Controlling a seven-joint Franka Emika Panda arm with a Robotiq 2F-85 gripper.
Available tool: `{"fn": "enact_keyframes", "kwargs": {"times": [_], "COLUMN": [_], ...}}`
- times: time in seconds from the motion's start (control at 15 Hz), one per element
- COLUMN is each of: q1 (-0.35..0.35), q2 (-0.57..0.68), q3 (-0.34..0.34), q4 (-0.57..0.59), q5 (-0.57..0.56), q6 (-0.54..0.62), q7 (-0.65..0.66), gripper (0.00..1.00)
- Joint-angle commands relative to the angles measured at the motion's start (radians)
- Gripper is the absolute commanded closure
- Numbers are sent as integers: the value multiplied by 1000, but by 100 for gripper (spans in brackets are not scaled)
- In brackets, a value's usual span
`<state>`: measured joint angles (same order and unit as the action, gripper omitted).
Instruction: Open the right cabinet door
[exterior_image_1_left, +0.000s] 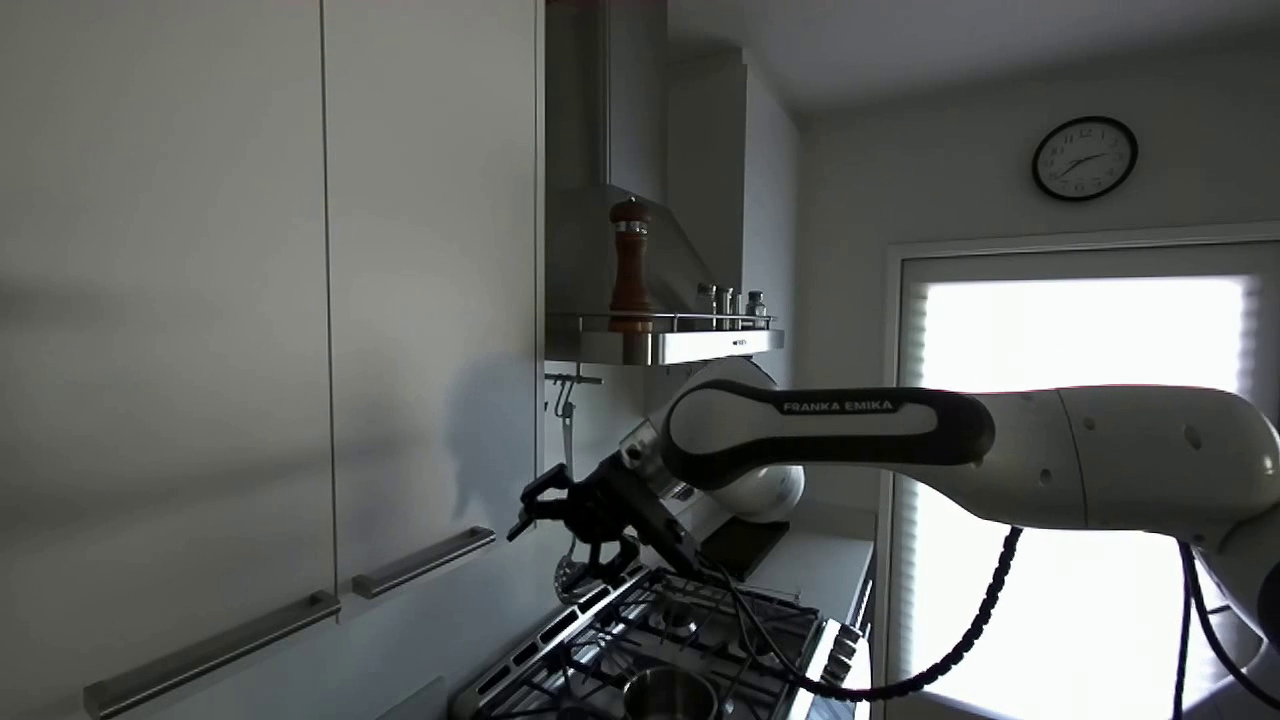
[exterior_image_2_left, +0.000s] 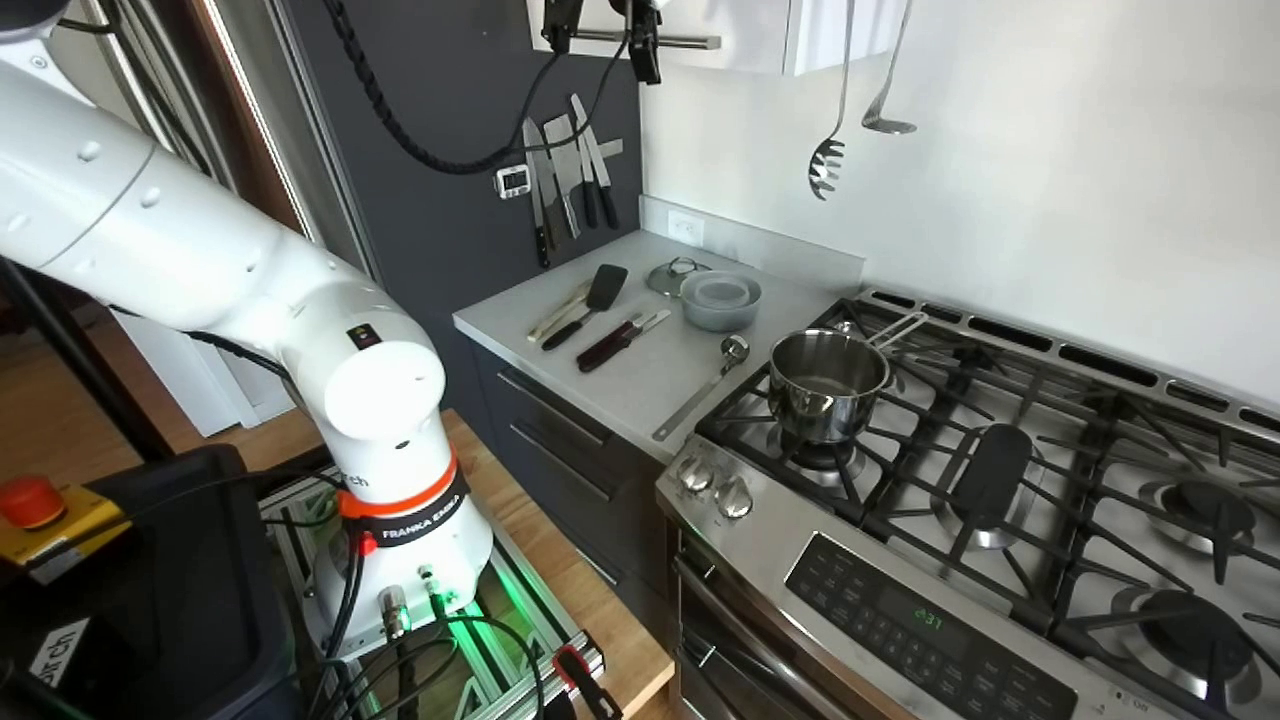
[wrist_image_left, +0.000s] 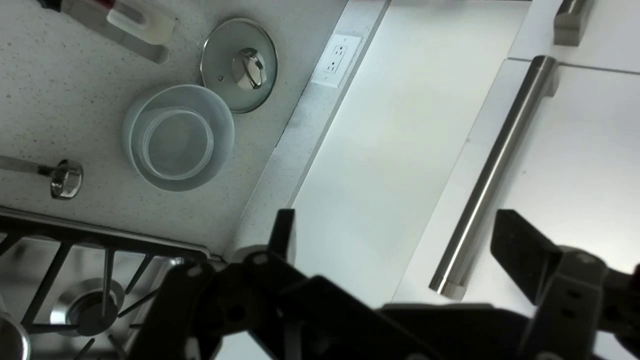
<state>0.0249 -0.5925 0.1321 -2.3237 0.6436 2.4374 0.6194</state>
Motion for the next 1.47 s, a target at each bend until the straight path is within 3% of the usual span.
{"fn": "enact_keyframes", "kwargs": {"times": [0.0,0.4,0.8,1.4], "q1": [-10,-7,21,40], "q2": [93,230,346,388], "q3": [67,120,110,94], "q4": [101,217,288,328], "q5": [-33,-120,-220,-281], "q6": [19,67,122,-10], "q7": [112,269,367,434], "gripper": [0,0,0,0]}}
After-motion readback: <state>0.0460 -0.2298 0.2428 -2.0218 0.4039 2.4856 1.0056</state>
